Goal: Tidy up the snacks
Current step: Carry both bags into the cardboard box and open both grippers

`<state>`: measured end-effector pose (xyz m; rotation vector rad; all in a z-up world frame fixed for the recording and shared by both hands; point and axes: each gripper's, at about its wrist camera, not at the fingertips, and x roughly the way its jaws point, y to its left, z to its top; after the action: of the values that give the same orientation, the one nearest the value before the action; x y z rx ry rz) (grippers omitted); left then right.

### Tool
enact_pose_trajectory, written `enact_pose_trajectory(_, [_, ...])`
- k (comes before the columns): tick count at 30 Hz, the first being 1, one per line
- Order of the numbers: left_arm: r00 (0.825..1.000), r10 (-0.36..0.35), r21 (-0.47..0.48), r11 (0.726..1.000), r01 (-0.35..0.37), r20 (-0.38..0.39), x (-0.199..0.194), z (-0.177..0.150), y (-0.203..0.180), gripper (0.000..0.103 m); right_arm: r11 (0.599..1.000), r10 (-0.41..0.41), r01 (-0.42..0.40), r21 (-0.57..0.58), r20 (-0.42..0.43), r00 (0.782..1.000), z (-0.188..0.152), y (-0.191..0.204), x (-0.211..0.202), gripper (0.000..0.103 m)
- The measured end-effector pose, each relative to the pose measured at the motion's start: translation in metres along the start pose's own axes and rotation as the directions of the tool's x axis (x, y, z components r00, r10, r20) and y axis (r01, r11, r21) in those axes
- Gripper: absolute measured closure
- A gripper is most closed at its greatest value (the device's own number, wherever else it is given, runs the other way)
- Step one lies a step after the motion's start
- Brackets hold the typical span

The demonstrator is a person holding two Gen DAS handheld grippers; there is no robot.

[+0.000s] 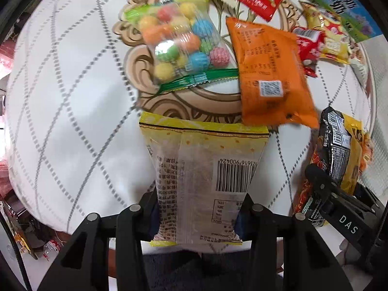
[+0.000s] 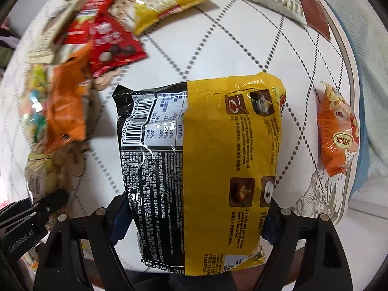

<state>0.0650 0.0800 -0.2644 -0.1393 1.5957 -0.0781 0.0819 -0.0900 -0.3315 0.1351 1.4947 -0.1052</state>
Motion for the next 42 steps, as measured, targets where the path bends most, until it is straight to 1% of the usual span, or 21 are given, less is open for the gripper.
enact_pose_trajectory(5, [0.999, -0.031, -0.008, 0.999, 0.031, 0.028, -0.049, -0.013, 0.001, 0.060, 0.993, 0.118, -0.117, -0.030, 0.026, 0.993, -0.008, -0.003, -0.038, 0.017])
enact_pose_trajectory(7, [0.997, -0.054, -0.002, 0.999, 0.054, 0.052, -0.074, -0.010, -0.003, 0.060, 0.985, 0.172, -0.171, -0.038, 0.035, 0.984, -0.006, -0.006, -0.057, 0.017])
enact_pose_trajectory(9, [0.993, -0.081, 0.005, 0.997, 0.081, 0.084, -0.100, 0.001, -0.011, 0.060, 0.974, 0.224, -0.222, -0.049, 0.053, 0.973, 0.002, -0.011, -0.080, 0.017])
enact_pose_trajectory(12, [0.980, -0.144, 0.024, 0.990, 0.142, 0.141, -0.144, 0.035, -0.033, 0.060, 0.956, 0.293, -0.289, -0.055, 0.093, 0.952, 0.025, -0.023, -0.116, 0.017])
enact_pose_trajectory(13, [0.972, -0.169, 0.034, 0.986, 0.166, 0.164, -0.160, 0.051, -0.041, 0.060, 0.951, 0.309, -0.304, -0.060, 0.107, 0.945, 0.039, -0.027, -0.131, 0.017])
enact_pose_trajectory(16, [0.952, -0.209, 0.073, 0.978, 0.197, 0.222, -0.196, 0.096, -0.072, 0.060, 0.937, 0.348, -0.337, -0.094, 0.173, 0.921, 0.079, -0.039, -0.172, 0.017])
enact_pose_trajectory(18, [0.943, -0.210, 0.103, 0.976, 0.190, 0.259, -0.215, 0.135, -0.092, 0.060, 0.931, 0.364, -0.346, -0.117, 0.223, 0.904, 0.114, -0.045, -0.196, 0.017])
enact_pose_trajectory(19, [0.939, -0.209, 0.116, 0.976, 0.183, 0.272, -0.221, 0.154, -0.102, 0.060, 0.934, 0.355, -0.331, -0.134, 0.244, 0.903, 0.130, -0.046, -0.205, 0.017])
enact_pose_trajectory(21, [0.938, -0.181, 0.124, 0.981, 0.150, 0.295, -0.227, 0.198, -0.119, 0.060, 0.938, 0.344, -0.313, -0.147, 0.289, 0.894, 0.165, -0.050, -0.217, 0.017])
enact_pose_trajectory(23, [0.942, -0.165, 0.127, 0.983, 0.133, 0.291, -0.223, 0.240, -0.132, 0.060, 0.945, 0.324, -0.291, -0.149, 0.312, 0.893, 0.206, -0.048, -0.217, 0.017])
enact_pose_trajectory(25, [0.951, -0.136, 0.123, 0.987, 0.105, 0.279, -0.213, 0.279, -0.141, 0.060, 0.946, 0.323, -0.291, -0.146, 0.308, 0.895, 0.241, -0.042, -0.214, 0.017])
enact_pose_trajectory(27, [0.961, -0.098, 0.116, 0.991, 0.070, 0.258, -0.196, 0.311, -0.144, 0.060, 0.951, 0.306, -0.278, -0.133, 0.296, 0.905, 0.276, -0.041, -0.203, 0.017])
enact_pose_trajectory(29, [0.968, -0.078, 0.111, 0.992, 0.053, 0.238, -0.182, 0.338, -0.148, 0.060, 0.958, 0.284, -0.258, -0.126, 0.278, 0.917, 0.303, -0.042, -0.192, 0.017])
enact_pose_trajectory(30, [0.971, -0.069, 0.108, 0.993, 0.046, 0.228, -0.175, 0.351, -0.150, 0.060, 0.960, 0.277, -0.252, -0.122, 0.268, 0.923, 0.328, -0.043, -0.183, 0.017])
enact_pose_trajectory(31, [0.974, -0.067, 0.109, 0.993, 0.044, 0.214, -0.169, 0.361, -0.153, 0.060, 0.961, 0.273, -0.249, -0.123, 0.249, 0.929, 0.345, -0.038, -0.171, 0.017])
enact_pose_trajectory(32, [0.978, -0.068, 0.107, 0.993, 0.047, 0.197, -0.162, 0.372, -0.156, 0.060, 0.963, 0.266, -0.244, -0.116, 0.232, 0.936, 0.370, -0.033, -0.161, 0.017])
enact_pose_trajectory(35, [0.986, -0.059, 0.100, 0.994, 0.044, 0.155, -0.145, 0.396, -0.160, 0.059, 0.967, 0.248, -0.232, -0.107, 0.181, 0.952, 0.397, -0.032, -0.135, 0.017])
enact_pose_trajectory(39, [0.992, -0.047, 0.087, 0.995, 0.037, 0.120, -0.130, 0.409, -0.164, 0.058, 0.967, 0.244, -0.234, -0.103, 0.105, 0.964, 0.420, -0.034, -0.101, 0.016])
enact_pose_trajectory(40, [0.992, -0.041, 0.087, 0.996, 0.031, 0.119, -0.127, 0.411, -0.164, 0.050, 0.966, 0.246, -0.237, -0.100, 0.085, 0.966, 0.426, -0.034, -0.093, 0.016])
enact_pose_trajectory(41, [0.992, -0.038, 0.087, 0.996, 0.027, 0.118, -0.125, 0.413, -0.164, 0.030, 0.965, 0.248, -0.241, -0.100, 0.071, 0.966, 0.428, -0.034, -0.085, 0.011])
enact_pose_trajectory(42, [0.992, -0.037, 0.092, 0.995, 0.027, 0.119, -0.124, 0.415, -0.163, 0.020, 0.966, 0.246, -0.239, -0.099, 0.061, 0.967, 0.431, -0.033, -0.080, 0.005])
